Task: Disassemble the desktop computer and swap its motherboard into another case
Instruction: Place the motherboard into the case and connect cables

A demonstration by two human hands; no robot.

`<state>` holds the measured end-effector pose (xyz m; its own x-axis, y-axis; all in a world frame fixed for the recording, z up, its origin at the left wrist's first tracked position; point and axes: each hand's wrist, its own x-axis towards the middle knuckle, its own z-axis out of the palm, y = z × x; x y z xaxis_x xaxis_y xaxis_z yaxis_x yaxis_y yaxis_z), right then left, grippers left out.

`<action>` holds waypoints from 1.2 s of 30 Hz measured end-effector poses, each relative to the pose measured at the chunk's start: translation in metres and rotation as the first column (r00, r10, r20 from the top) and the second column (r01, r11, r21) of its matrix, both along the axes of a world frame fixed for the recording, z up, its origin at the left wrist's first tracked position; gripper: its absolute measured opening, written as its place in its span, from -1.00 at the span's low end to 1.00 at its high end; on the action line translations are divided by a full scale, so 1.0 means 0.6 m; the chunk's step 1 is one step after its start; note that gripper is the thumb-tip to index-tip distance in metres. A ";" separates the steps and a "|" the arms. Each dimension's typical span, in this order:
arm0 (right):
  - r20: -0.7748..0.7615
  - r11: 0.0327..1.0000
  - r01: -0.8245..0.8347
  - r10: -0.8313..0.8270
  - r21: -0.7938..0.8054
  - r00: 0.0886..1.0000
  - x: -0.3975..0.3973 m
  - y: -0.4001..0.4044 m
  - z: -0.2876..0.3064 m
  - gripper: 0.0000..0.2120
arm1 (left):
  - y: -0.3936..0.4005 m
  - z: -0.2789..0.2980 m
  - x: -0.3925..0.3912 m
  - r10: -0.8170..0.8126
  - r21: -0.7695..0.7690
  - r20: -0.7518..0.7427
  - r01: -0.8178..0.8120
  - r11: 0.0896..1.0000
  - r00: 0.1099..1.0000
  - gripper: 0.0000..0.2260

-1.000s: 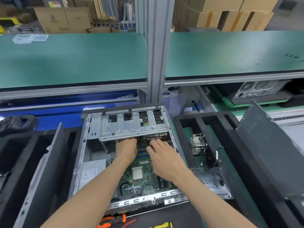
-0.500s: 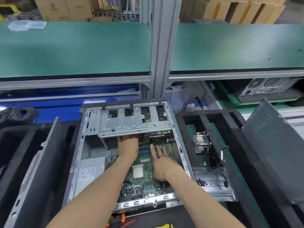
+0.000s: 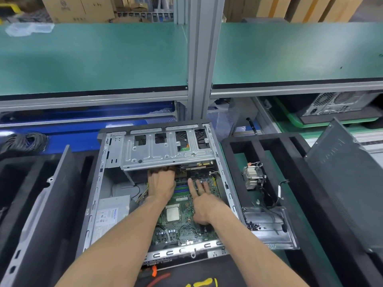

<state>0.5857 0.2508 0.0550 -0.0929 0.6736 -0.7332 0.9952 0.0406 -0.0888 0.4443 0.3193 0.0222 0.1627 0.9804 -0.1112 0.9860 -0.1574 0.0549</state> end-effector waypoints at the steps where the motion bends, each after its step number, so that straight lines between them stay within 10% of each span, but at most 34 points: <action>1: -0.002 1.000 0.004 -0.004 -0.003 1.000 0.000 0.000 0.000 0.00 | 0.000 0.001 0.000 0.011 -0.004 0.015 -0.011 1.000 1.000 -0.88; 17: -0.016 1.000 0.016 -0.016 0.006 1.000 -0.002 0.003 -0.005 0.02 | 0.009 0.005 0.000 -0.080 -0.025 0.022 0.081 0.996 0.997 -0.89; 26: -0.005 1.000 0.004 -0.004 0.019 1.000 -0.002 0.001 -0.011 0.04 | -0.006 0.026 -0.002 0.125 0.013 0.212 -0.131 0.991 0.969 -0.92; 36: -0.036 0.999 0.032 -0.032 0.020 0.999 0.000 0.000 -0.010 0.02 | 0.009 0.021 -0.024 0.321 0.007 0.055 -0.322 0.947 0.945 -0.66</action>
<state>0.5856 0.2506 0.0487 -0.0965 0.6917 -0.7157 0.9923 0.0109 -0.1233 0.4296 0.3247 0.0350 -0.1564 0.9831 -0.0954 0.9801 0.1664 0.1081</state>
